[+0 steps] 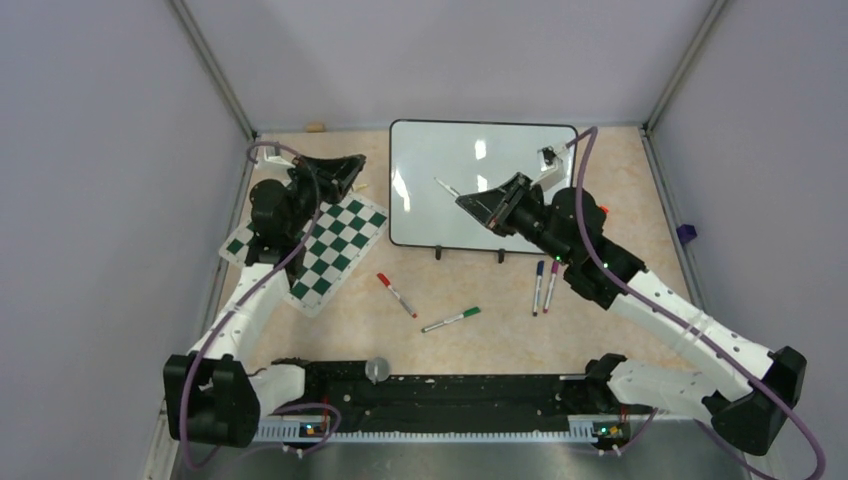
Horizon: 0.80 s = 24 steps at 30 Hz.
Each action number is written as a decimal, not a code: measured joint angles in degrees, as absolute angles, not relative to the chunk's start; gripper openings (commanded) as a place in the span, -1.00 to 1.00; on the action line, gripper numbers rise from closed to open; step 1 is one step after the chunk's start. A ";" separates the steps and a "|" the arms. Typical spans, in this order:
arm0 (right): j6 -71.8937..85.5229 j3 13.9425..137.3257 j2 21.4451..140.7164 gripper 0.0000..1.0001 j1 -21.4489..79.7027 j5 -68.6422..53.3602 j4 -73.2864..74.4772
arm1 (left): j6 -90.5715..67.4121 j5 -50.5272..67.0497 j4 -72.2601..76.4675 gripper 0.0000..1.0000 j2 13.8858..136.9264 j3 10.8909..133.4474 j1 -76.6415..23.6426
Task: Write a sentence on the whiteboard
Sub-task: Place the pen cap at the center of the board.
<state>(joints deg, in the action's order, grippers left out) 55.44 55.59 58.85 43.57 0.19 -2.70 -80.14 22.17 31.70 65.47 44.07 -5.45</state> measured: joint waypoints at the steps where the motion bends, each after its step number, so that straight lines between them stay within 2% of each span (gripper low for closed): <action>1: 54.78 55.83 58.76 -1.00 43.51 1.15 -0.36 | -78.00 22.22 27.46 -1.00 64.88 44.56 -5.45; 8: 50.52 59.46 59.72 -1.00 43.35 6.33 16.64 | -65.04 24.08 4.58 -1.00 62.57 47.72 -6.98; 14: 46.78 62.22 59.81 -1.00 43.33 8.16 25.89 | -56.53 22.81 -11.29 -1.00 62.50 47.13 -14.61; 18: 44.58 63.18 59.68 -1.00 43.33 9.67 28.69 | -52.29 19.77 -16.36 -1.00 62.74 46.00 -22.59; 24: 41.15 64.97 59.79 -1.00 43.33 10.07 32.95 | -42.37 12.71 -24.25 -1.00 70.87 49.89 -27.46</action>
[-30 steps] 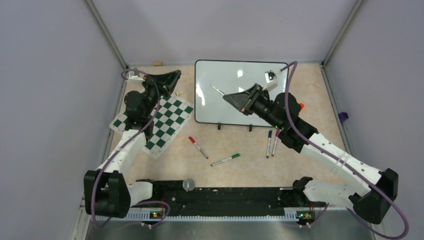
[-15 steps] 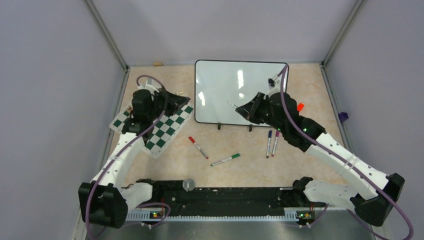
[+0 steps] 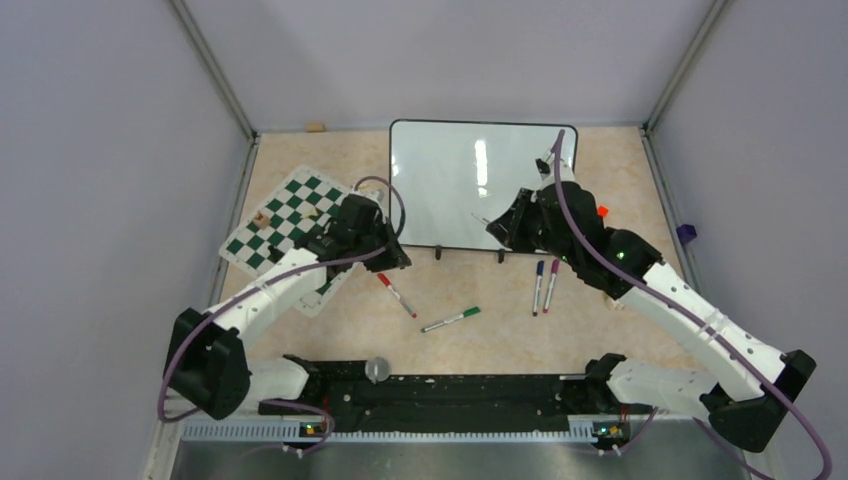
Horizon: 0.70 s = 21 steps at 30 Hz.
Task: Write a sentence on the whiteboard
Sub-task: Place the pen cap at the center of the board.
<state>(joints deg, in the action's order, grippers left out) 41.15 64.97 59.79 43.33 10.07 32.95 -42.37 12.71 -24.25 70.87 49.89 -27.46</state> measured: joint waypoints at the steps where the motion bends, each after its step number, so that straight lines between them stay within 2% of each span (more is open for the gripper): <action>1: 40.82 65.60 59.90 -1.00 43.33 10.07 33.80 | -40.10 11.27 -25.56 -1.00 72.84 51.22 -28.93; 6: 40.03 66.98 60.07 -1.00 43.33 10.13 35.90 | -32.49 8.05 -28.58 -1.00 78.50 54.04 -33.76; 17: 40.27 66.98 57.91 -1.00 43.33 13.58 38.74 | -25.34 8.05 -32.53 -1.00 89.58 59.53 -35.70; 21: 40.82 66.96 56.88 -1.00 43.33 13.93 39.07 | -25.41 8.08 -32.45 -0.81 93.06 59.64 -36.88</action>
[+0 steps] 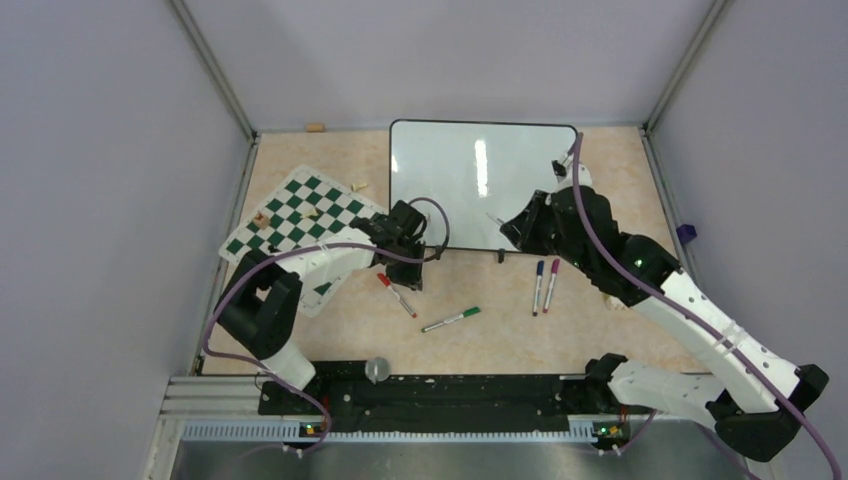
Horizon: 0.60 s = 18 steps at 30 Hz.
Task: Write a sentence on the whiteboard
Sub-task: Place the pen cap at the center of the board.
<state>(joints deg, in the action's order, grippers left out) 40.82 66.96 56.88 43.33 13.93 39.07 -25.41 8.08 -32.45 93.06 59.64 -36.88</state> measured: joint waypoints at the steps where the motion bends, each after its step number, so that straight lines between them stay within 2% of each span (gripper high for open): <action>1: 41.04 66.92 56.60 -1.00 43.33 13.93 39.05 | -25.56 8.08 -32.32 -0.79 93.62 59.64 -37.12; 12: 41.78 66.74 55.44 -1.00 43.33 13.89 40.93 | -27.33 8.23 -31.24 -0.67 94.89 59.53 -38.35; 18: 42.19 66.74 55.44 -1.00 43.33 13.87 41.91 | -28.45 8.78 -30.89 -0.37 94.89 58.81 -39.48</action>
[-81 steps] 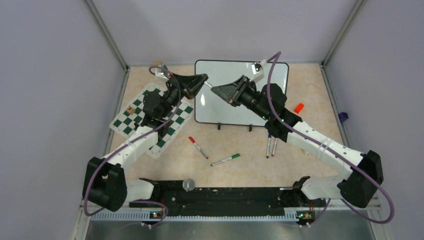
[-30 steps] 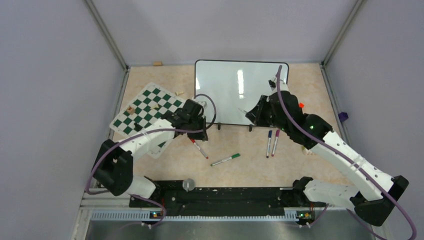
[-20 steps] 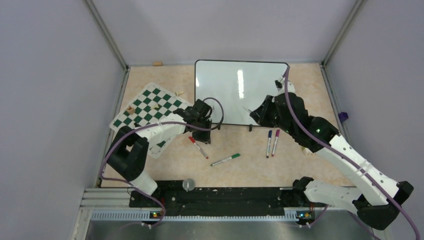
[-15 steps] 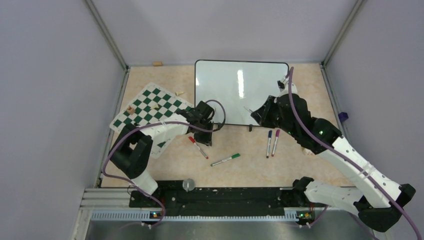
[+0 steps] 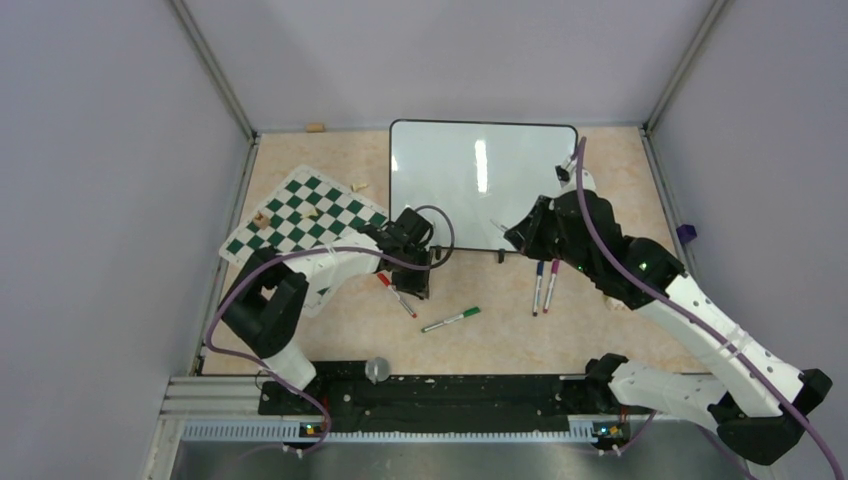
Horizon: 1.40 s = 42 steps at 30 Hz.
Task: Write a sentence on the whiteboard
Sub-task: Place the pen cap at the center of the board, then adjust the whiteboard at the center of the board.
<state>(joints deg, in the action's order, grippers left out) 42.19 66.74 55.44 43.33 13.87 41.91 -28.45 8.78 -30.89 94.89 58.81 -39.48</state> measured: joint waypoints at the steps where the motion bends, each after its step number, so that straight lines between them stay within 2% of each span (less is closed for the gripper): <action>1: 42.22 66.67 55.44 -1.00 43.33 13.87 42.06 | -28.56 8.91 -30.81 -0.32 94.87 58.50 -39.66; 6: 43.24 64.53 54.33 -1.00 43.33 13.85 43.62 | -28.91 9.61 -30.92 -0.18 94.21 57.34 -40.16; 14: 45.08 64.14 53.10 -1.00 43.33 13.89 46.74 | -30.28 9.61 -31.75 0.15 89.89 57.32 -40.16; 17: 45.06 64.14 53.17 -1.00 43.33 13.87 47.70 | -30.87 9.61 -32.36 0.44 86.52 57.34 -40.16; 20: 45.01 65.10 54.30 -1.00 43.33 13.80 50.70 | -31.99 9.58 -34.33 0.93 83.00 57.98 -40.16; 21: 45.04 65.76 54.96 -1.00 43.33 13.74 51.68 | -32.45 9.58 -34.83 0.97 81.84 58.24 -40.16; 27: 44.97 74.37 62.02 -1.00 43.33 12.80 63.79 | -36.82 9.13 -37.76 0.97 72.62 58.39 -40.16; 31: 45.23 76.47 62.65 -1.00 43.33 13.39 70.78 | -39.68 7.75 -38.72 0.96 66.98 58.39 -40.16; 42: 47.77 82.32 65.60 -1.00 43.33 16.69 83.31 | -45.80 1.98 -42.41 0.98 63.55 57.89 -40.16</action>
<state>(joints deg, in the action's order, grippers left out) 47.77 82.32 65.60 43.33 16.69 83.31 -45.80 1.98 -42.41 63.55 57.89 -40.16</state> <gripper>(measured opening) 0.088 0.983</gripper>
